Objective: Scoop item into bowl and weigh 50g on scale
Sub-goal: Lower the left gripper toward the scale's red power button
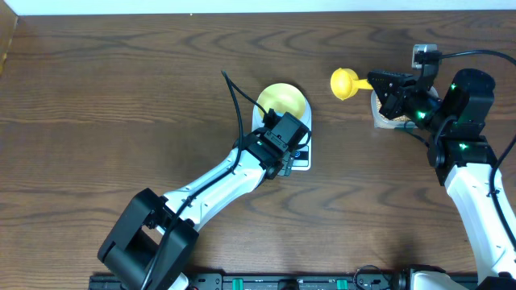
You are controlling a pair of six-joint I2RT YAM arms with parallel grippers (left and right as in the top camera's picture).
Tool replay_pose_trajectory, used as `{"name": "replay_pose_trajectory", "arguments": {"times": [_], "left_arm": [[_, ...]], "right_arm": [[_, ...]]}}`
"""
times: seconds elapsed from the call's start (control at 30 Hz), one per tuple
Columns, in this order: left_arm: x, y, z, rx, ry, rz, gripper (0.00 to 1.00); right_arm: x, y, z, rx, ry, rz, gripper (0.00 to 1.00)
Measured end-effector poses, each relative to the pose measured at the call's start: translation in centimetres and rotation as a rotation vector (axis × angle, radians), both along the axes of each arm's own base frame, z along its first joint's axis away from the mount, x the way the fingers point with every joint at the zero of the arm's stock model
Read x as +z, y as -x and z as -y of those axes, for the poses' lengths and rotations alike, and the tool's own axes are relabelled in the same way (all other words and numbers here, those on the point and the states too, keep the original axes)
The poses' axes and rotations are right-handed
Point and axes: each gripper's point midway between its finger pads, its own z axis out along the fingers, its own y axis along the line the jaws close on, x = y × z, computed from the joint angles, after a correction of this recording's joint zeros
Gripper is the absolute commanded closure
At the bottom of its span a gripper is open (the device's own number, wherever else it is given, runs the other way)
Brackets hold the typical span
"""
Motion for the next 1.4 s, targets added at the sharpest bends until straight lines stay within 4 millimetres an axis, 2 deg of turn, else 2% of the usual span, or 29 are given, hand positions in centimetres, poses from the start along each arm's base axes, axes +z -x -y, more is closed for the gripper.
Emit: {"name": "replay_pose_trajectory", "arguments": {"times": [0.47,0.6,0.83,1.4], "left_arm": [[0.0,0.4,0.7,-0.021,-0.001,0.002,0.13],[0.1,0.2,0.9,-0.021,0.007,0.011,0.13],[-1.0,0.2,0.8,-0.021,-0.009,-0.005,0.13],[-0.6,-0.8,1.3,-0.037,-0.003,0.041,0.13]], "right_arm": [[0.0,0.0,0.0,0.000,0.000,0.001,0.99],[0.0,0.0,0.0,0.000,0.000,0.000,0.99],[0.0,0.0,0.0,0.000,0.000,0.000,0.99],[0.0,0.0,0.0,0.003,0.009,0.005,0.99]]}}
